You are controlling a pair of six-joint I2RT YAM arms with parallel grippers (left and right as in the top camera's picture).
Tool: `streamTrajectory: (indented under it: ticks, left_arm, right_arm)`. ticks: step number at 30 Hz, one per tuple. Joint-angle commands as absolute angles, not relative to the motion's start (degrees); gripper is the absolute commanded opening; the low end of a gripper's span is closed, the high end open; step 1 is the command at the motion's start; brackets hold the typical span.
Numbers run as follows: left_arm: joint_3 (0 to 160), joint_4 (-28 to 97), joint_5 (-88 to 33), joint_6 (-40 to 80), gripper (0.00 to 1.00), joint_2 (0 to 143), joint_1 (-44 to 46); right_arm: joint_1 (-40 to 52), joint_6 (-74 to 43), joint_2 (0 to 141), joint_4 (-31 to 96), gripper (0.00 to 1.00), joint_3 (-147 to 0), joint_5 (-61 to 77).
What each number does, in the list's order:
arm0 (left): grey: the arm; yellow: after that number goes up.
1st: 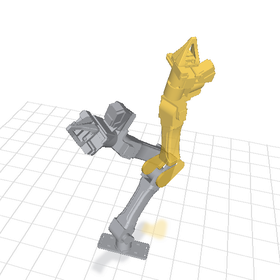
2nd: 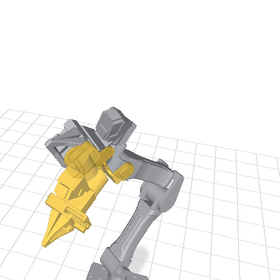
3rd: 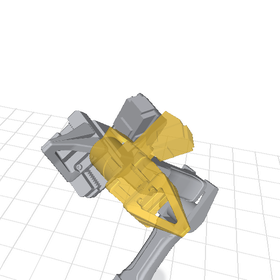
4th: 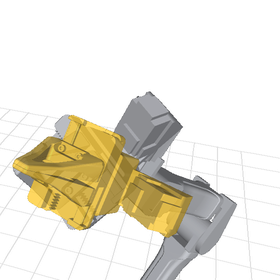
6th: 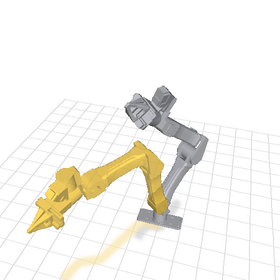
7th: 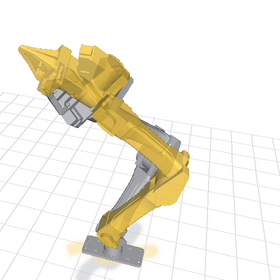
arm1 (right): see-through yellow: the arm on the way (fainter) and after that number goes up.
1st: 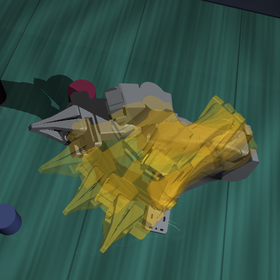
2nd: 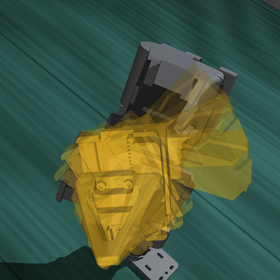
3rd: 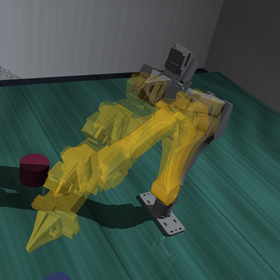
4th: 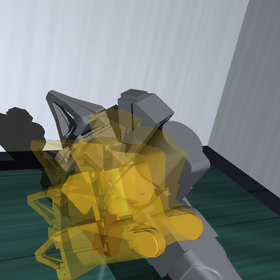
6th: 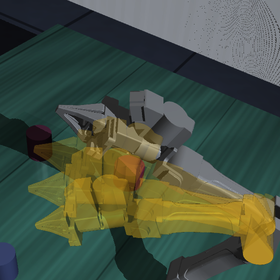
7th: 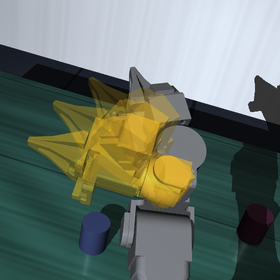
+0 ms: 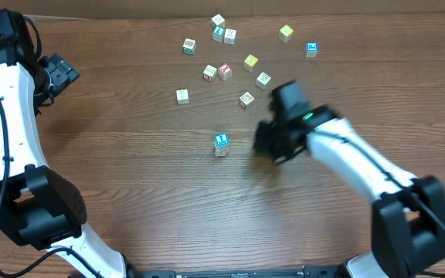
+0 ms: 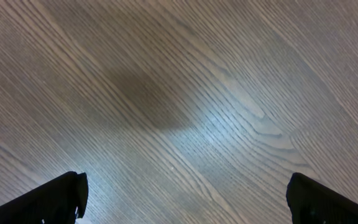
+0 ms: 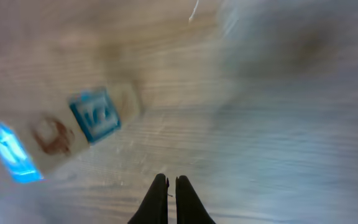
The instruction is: Form a tower
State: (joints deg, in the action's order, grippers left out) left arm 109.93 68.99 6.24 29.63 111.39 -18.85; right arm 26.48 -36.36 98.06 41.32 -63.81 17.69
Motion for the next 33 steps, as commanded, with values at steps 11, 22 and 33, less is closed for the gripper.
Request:
streamTrajectory:
  ticks: [11,22,33]
  left_arm:
    - [109.97,68.95,6.57,29.34,0.99,111.26,-18.57]
    - [109.97,68.95,6.57,29.34,1.0,111.26,-18.57]
    - [109.97,68.95,6.57,29.34,1.0,111.26,-18.57]
  right_arm:
    - [34.02,-55.11,98.39,28.47,0.04,-59.2,2.42]
    - [34.0,-54.06,103.26,23.09,0.04,-59.2,4.45]
    - [34.02,-50.54,103.31,20.86,0.04,-59.2,10.46]
